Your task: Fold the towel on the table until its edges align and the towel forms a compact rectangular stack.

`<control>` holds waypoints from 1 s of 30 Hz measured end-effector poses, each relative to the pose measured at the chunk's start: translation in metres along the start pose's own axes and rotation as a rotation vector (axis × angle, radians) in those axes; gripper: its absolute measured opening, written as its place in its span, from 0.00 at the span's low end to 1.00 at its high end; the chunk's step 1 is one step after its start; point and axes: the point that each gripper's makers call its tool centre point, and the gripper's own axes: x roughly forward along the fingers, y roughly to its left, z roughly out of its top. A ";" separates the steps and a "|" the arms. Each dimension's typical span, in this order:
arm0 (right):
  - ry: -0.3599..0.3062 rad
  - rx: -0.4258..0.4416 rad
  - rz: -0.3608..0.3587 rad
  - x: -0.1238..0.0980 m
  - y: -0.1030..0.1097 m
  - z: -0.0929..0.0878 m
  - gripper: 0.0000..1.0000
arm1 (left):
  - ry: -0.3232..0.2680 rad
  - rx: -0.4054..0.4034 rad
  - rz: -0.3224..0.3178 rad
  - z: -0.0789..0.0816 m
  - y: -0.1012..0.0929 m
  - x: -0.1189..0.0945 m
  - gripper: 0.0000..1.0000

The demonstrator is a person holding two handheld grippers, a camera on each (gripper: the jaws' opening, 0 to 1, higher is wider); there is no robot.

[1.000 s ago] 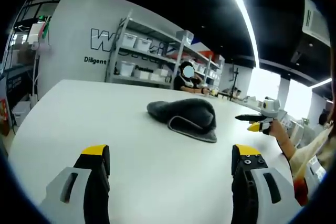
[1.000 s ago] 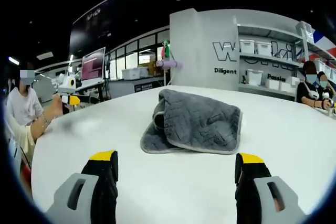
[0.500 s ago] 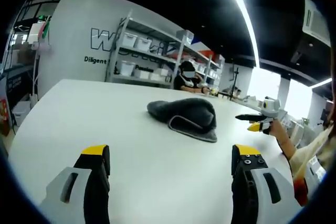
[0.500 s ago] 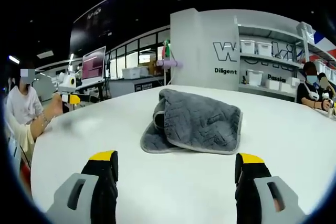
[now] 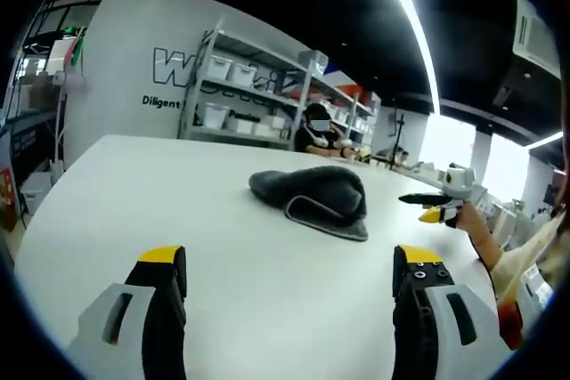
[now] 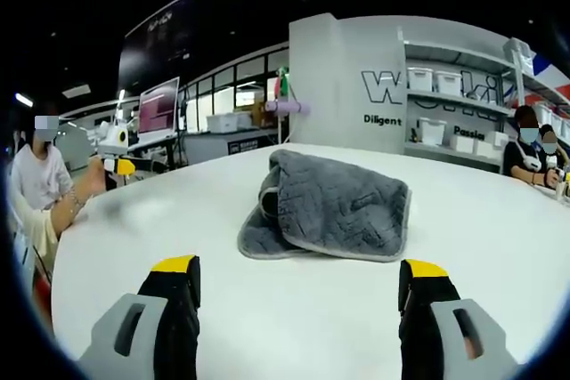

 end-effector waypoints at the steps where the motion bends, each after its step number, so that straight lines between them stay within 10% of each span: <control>1: 0.000 -0.001 0.000 0.000 0.000 0.000 0.94 | 0.000 0.000 0.000 0.000 0.000 0.000 0.94; 30: -0.054 -0.134 0.027 0.005 0.021 0.049 0.79 | -0.035 -0.012 -0.002 0.014 0.005 -0.008 0.94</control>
